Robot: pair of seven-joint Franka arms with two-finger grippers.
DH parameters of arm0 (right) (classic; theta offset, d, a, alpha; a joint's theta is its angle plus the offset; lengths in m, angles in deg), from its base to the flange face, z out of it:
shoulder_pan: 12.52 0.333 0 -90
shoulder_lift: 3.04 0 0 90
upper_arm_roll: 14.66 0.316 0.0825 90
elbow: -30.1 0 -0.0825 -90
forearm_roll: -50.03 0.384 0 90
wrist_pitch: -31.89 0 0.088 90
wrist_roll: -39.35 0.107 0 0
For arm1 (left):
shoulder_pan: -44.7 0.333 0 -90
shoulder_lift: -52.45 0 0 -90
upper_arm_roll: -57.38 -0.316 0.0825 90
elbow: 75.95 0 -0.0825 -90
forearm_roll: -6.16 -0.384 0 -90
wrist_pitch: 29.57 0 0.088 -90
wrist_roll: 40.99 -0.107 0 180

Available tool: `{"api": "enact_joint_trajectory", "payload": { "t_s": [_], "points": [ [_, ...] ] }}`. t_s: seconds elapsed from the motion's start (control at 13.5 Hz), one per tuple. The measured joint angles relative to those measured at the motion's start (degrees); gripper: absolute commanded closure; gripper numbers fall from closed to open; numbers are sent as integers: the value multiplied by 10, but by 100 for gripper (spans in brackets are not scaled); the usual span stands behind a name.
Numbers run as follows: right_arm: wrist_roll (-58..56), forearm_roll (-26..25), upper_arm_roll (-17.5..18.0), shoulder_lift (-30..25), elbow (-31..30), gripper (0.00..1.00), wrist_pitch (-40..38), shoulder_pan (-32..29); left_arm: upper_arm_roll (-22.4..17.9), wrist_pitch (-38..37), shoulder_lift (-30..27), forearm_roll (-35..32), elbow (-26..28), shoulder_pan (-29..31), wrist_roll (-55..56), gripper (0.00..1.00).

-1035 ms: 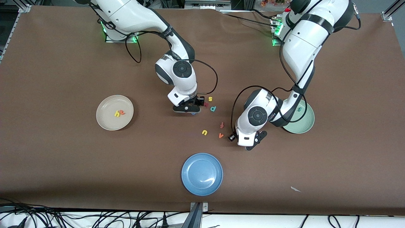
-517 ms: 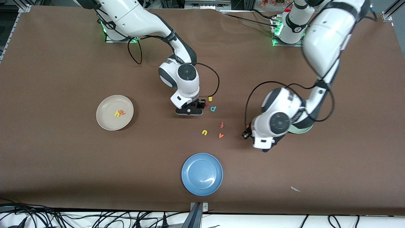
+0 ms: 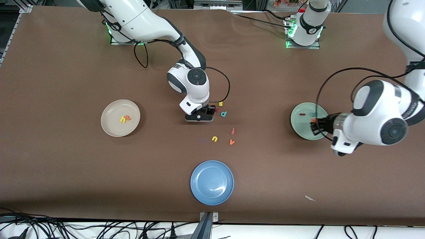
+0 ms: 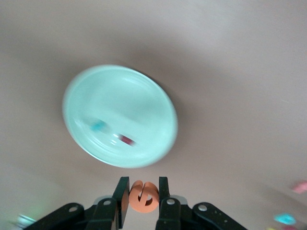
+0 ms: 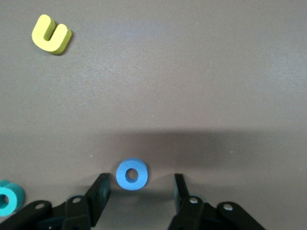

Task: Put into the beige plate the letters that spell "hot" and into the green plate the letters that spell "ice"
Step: 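Carry the orange 6 to the green plate with the left gripper, then place the blue ring on the cream plate with the right gripper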

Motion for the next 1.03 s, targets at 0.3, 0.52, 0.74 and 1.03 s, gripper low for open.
{"api": "enact_joint_trajectory", "payload": {
  "t_s": [0.3,0.52,0.74,1.03],
  "points": [
    [0,-1,0,0,4,66,2,2,-1,155,7,-55,121,54,-31,100],
    [1,-1,0,0,5,80,2,2,-1,235,14,-80,201,60,-27,100],
    [4,-1,0,0,5,91,2,3,-1,245,14,-81,216,60,-27,73],
    [4,-3,-6,-3,12,94,2,-1,-1,256,16,-81,216,62,-21,0]
  ]
}}
